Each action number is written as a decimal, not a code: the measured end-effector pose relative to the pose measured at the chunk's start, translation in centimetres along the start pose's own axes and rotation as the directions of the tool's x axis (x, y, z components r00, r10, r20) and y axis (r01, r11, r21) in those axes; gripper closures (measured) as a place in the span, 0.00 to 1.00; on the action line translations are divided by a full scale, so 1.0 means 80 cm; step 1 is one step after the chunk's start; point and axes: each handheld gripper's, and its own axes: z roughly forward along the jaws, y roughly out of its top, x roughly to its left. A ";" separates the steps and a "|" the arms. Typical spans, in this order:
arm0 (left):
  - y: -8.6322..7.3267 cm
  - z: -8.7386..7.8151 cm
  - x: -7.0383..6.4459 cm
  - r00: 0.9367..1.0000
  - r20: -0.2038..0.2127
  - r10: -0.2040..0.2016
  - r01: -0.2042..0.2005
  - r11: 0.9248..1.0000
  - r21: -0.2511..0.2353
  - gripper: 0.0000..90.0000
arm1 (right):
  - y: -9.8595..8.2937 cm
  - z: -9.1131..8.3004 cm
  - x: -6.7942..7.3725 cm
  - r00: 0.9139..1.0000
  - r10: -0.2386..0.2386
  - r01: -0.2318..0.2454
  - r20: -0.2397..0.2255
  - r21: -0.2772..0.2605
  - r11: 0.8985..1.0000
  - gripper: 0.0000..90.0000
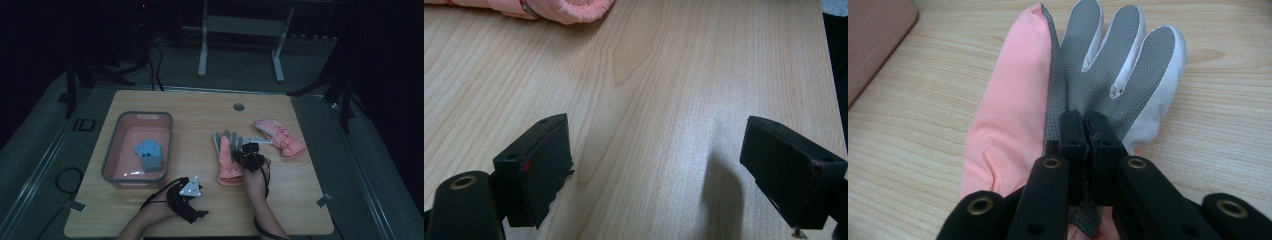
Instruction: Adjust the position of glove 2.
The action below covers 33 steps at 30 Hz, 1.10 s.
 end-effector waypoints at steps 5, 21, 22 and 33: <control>0.000 0.001 0.001 1.000 0.000 -0.002 0.002 1.000 0.000 0.15 | 0.002 0.001 0.000 1.000 -0.029 0.029 -0.008 0.004 1.000 0.90; 0.000 0.001 0.001 1.000 0.000 -0.004 0.004 1.000 0.000 0.15 | 0.048 -0.077 -0.116 0.964 -0.252 0.260 0.089 -0.084 0.962 0.79; 0.000 0.001 0.001 1.000 0.000 -0.004 0.004 1.000 0.000 0.15 | 0.053 -0.081 -0.134 0.966 -0.242 0.250 0.095 -0.082 0.965 0.78; -0.001 0.002 0.000 1.000 0.007 -0.006 0.006 1.000 0.001 0.15 | 0.072 -0.059 -0.221 0.965 -0.252 0.254 0.071 -0.012 0.967 0.69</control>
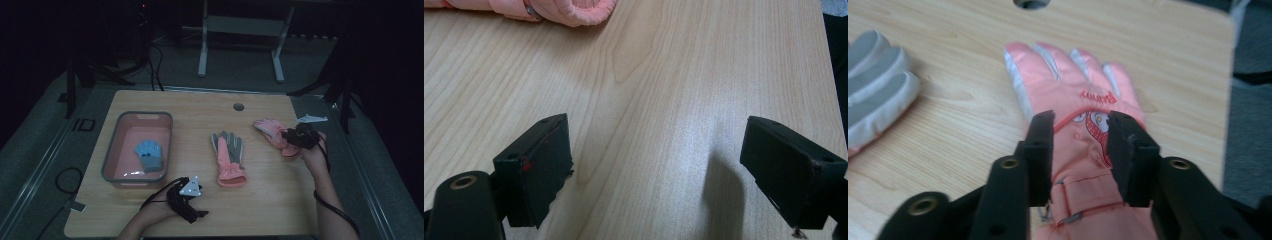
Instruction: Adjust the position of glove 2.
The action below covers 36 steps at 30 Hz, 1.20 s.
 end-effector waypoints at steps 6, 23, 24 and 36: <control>0.000 0.000 0.001 1.000 0.000 0.000 0.000 1.000 0.001 0.15 | -0.010 0.032 -0.014 0.999 0.016 -0.015 -0.030 0.048 0.999 0.66; -0.001 0.000 0.002 1.000 -0.001 -0.005 0.005 1.000 -0.007 0.15 | -0.010 0.014 0.000 0.993 0.110 -0.111 0.051 0.021 0.994 1.00; -0.001 -0.001 0.002 1.000 -0.001 0.000 0.000 1.000 -0.002 0.15 | -0.005 -0.005 0.010 0.988 0.143 -0.143 0.059 -0.004 0.990 1.00; 0.000 -0.001 0.000 1.000 -0.003 0.002 -0.002 1.000 -0.005 0.15 | -0.005 -0.089 0.082 0.960 0.250 -0.238 0.122 -0.109 0.965 1.00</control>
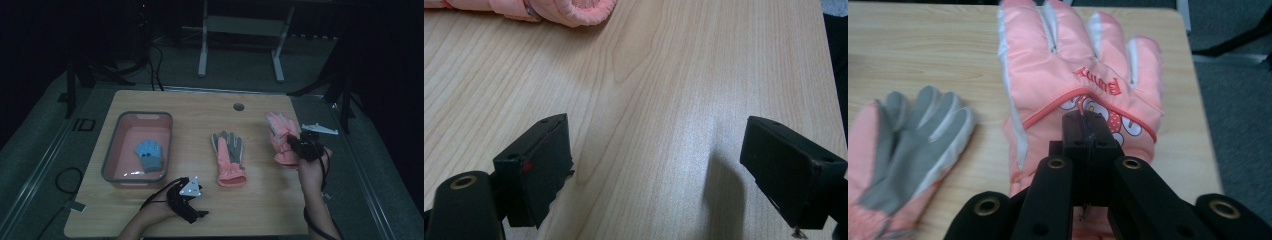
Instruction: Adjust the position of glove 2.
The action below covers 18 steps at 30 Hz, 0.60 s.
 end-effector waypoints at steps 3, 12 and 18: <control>0.000 0.000 0.000 1.000 0.000 0.005 -0.005 1.000 0.002 0.15 | -0.012 -0.004 0.005 0.999 0.040 -0.040 0.005 0.008 0.999 1.00; 0.001 0.001 -0.001 1.000 0.001 0.014 -0.014 1.000 0.006 0.15 | -0.054 0.026 0.029 0.995 0.069 -0.074 0.067 0.073 0.995 1.00; 0.001 0.000 -0.002 1.000 0.005 0.011 -0.011 1.000 0.004 0.15 | -0.073 0.056 0.030 0.993 0.082 -0.092 0.084 0.120 0.989 0.99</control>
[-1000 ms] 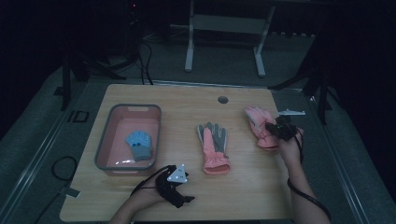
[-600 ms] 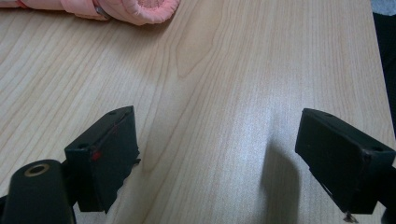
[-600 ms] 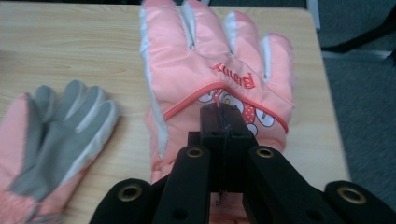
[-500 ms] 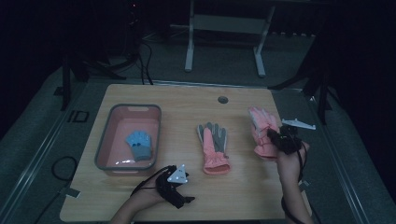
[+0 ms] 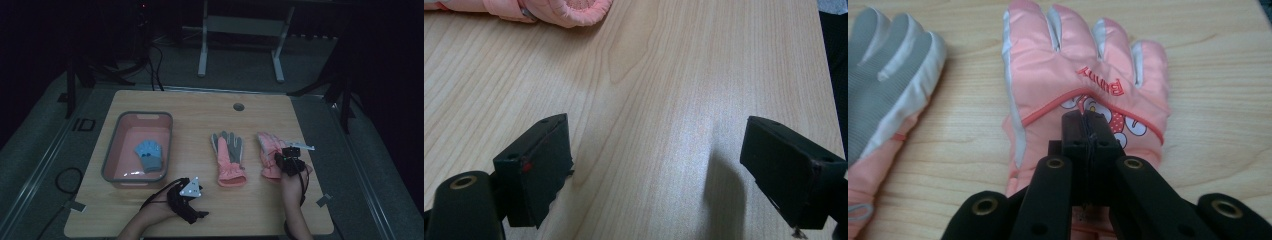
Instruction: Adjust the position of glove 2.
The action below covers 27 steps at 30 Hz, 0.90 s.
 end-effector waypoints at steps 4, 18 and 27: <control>0.000 0.001 0.000 1.000 -0.001 0.004 -0.004 1.000 0.005 0.15 | 0.000 0.002 -0.001 1.000 0.001 -0.001 -0.005 0.004 1.000 0.96; 0.000 0.001 0.000 1.000 0.000 0.001 -0.001 1.000 0.007 0.15 | 0.022 -0.026 -0.031 0.984 -0.115 0.111 -0.137 -0.035 0.993 0.60; 0.000 0.001 0.000 1.000 -0.001 -0.002 0.002 1.000 0.004 0.15 | 0.038 -0.028 -0.052 0.934 -0.212 0.212 -0.288 -0.033 0.977 0.57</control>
